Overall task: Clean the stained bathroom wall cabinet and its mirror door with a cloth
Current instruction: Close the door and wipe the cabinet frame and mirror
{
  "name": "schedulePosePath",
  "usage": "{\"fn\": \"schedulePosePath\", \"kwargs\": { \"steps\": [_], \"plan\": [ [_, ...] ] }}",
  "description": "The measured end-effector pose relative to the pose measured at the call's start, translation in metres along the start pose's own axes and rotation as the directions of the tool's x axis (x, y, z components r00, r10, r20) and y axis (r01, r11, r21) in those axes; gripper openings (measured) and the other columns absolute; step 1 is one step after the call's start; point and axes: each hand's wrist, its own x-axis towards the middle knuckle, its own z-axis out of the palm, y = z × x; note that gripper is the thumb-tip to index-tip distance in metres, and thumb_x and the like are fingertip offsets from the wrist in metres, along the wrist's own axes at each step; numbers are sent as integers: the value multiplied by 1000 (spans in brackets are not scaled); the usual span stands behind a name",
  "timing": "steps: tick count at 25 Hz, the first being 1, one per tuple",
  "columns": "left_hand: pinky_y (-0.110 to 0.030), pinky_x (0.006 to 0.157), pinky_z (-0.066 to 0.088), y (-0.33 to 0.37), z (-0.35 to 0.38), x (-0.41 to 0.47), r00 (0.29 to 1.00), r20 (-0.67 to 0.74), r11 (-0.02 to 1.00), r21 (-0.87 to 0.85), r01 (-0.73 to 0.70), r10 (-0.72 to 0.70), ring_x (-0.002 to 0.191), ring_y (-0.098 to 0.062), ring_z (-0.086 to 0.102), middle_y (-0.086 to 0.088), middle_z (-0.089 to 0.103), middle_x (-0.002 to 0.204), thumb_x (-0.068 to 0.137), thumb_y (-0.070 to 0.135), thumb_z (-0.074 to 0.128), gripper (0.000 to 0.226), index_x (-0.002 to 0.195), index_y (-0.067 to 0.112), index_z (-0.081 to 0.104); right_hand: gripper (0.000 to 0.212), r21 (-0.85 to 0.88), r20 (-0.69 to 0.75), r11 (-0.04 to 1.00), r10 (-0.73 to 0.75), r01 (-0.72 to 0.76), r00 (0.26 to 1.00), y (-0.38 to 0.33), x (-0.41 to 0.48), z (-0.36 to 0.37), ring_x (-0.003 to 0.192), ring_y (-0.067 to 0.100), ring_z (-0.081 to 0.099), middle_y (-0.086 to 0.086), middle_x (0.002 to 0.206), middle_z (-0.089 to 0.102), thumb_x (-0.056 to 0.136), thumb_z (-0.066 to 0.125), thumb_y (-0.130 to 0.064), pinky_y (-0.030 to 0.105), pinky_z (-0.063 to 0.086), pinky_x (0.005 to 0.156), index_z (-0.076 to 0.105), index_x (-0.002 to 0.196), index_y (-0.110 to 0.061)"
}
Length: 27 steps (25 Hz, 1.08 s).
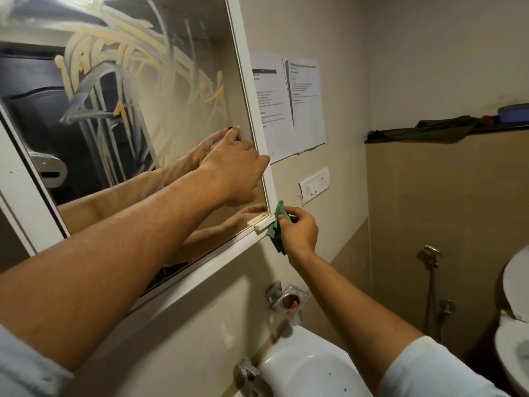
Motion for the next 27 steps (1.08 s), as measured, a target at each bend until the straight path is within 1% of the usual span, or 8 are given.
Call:
{"fn": "schedulePosePath", "kwargs": {
  "steps": [2, 5, 9, 13, 16, 22, 24, 27],
  "plan": [
    [-59, 124, 12, 1, -3, 1, 1000, 2, 1000, -9, -1, 1, 138, -26, 48, -4, 61, 140, 93, 43, 48, 56, 145, 22, 46, 16, 141, -52, 969, 211, -202, 976, -10, -3, 0, 82, 14, 67, 2, 104, 69, 97, 67, -13, 26, 59, 66, 68, 113, -18],
    [-58, 124, 12, 0, -4, -3, 1000, 16, 999, -35, 5, -5, 139, -25, 47, -3, 61, 140, 92, 42, 49, 55, 143, 22, 48, 10, 243, -33, 900, 379, -361, 925, -15, -12, 4, 83, 22, 68, 9, 101, 68, 95, 67, -7, 38, 63, 77, 64, 102, -13],
    [-57, 125, 12, 4, -1, -11, 1000, 9, 999, -31, -16, 16, 144, -25, 42, -4, 57, 145, 93, 41, 48, 57, 146, 21, 46, 7, 174, 57, 933, 311, -316, 949, -11, -59, 12, 86, 23, 71, 10, 99, 69, 95, 67, -8, 43, 64, 77, 62, 99, -12],
    [-57, 125, 11, 5, -1, -15, 1000, 3, 998, -52, -22, 22, 145, -25, 40, -3, 56, 147, 94, 42, 50, 57, 147, 21, 45, 14, 124, 285, 935, 287, -332, 915, -15, -52, -28, 90, 26, 73, 15, 108, 70, 94, 69, -7, 31, 63, 65, 66, 108, -7],
    [-58, 125, 12, 2, -1, -19, 999, -1, 998, -50, -39, 39, 144, -24, 42, -2, 55, 148, 93, 45, 52, 58, 146, 22, 45, 15, 178, 46, 927, 327, -329, 944, -20, -20, -34, 87, 23, 69, 11, 109, 66, 96, 66, -7, 33, 62, 67, 67, 109, -13],
    [-57, 125, 10, -4, 2, -31, 998, -17, 997, -60, -53, 52, 147, -24, 39, -2, 54, 149, 93, 41, 49, 59, 149, 23, 43, 20, 43, -80, 991, 132, -129, 988, -14, -59, 24, 97, 20, 69, 1, 111, 65, 104, 56, -15, 40, 64, 83, 64, 122, -19],
    [-57, 125, 9, -3, 5, -36, 998, -8, 996, -73, -57, 56, 148, -24, 36, -2, 53, 150, 94, 42, 49, 58, 149, 25, 43, 12, -22, -8, 995, 99, -99, 995, -14, -73, 18, 94, 18, 68, 0, 109, 66, 102, 59, -15, 37, 63, 83, 62, 111, -21],
    [-57, 125, 10, -3, 8, -41, 998, -17, 995, -69, -65, 64, 147, -23, 37, 0, 54, 148, 94, 45, 49, 56, 147, 26, 45, 7, -18, 225, 978, 206, -207, 952, -28, -78, -13, 92, 24, 72, 10, 106, 70, 98, 63, -9, 36, 64, 79, 67, 103, -11]
  ]
}}
